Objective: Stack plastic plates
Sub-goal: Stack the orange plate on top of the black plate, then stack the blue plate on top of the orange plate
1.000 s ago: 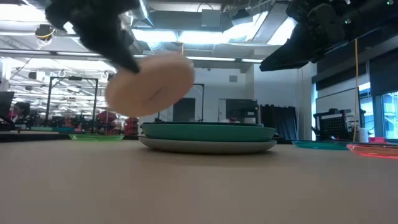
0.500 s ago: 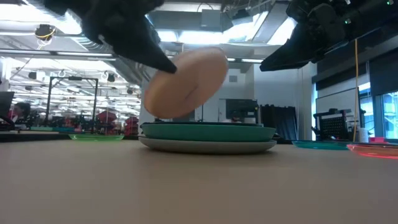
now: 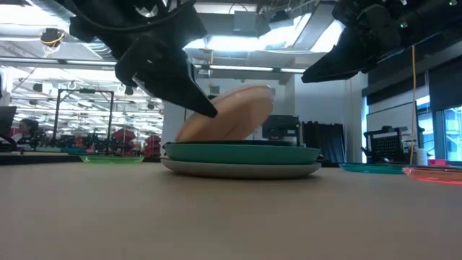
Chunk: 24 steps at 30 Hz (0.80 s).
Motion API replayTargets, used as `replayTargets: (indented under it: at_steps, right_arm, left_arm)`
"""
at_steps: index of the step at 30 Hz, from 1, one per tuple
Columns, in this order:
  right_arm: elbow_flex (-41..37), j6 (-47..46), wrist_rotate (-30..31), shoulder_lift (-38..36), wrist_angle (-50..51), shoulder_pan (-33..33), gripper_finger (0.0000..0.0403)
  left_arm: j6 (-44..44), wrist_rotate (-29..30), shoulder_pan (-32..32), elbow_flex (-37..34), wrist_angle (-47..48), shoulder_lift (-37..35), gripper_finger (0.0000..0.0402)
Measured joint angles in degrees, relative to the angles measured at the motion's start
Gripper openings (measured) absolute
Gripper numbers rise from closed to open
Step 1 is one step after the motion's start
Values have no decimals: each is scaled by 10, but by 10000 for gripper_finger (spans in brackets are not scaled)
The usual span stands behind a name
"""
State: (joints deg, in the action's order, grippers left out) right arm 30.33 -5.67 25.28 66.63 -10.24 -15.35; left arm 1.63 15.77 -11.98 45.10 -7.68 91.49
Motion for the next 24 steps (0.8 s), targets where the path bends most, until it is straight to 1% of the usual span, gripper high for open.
replayTargets:
  at_steps: [5, 9, 13, 16, 19, 24]
  right_arm:
    - [0, 0, 0, 0, 2, 0, 156]
    - [0, 0, 0, 0, 2, 0, 156]
    - [0, 0, 0, 0, 2, 0, 156]
    - [0, 0, 0, 0, -1, 0, 156]
    - [0, 0, 0, 0, -2, 0, 156]
    - [0, 0, 0, 0, -1, 0, 156]
  left_arm:
    - [-11, 0, 1, 0, 0, 12, 36]
    - [-12, 2, 1, 0, 1, 12, 70]
    - [-11, 1, 1, 0, 13, -3, 101]
    - [-11, 1, 0, 0, 43, -20, 112]
    - [-19, -1, -4, 0, 99, -42, 113]
    - [-82, 1, -13, 1, 200, -62, 112]
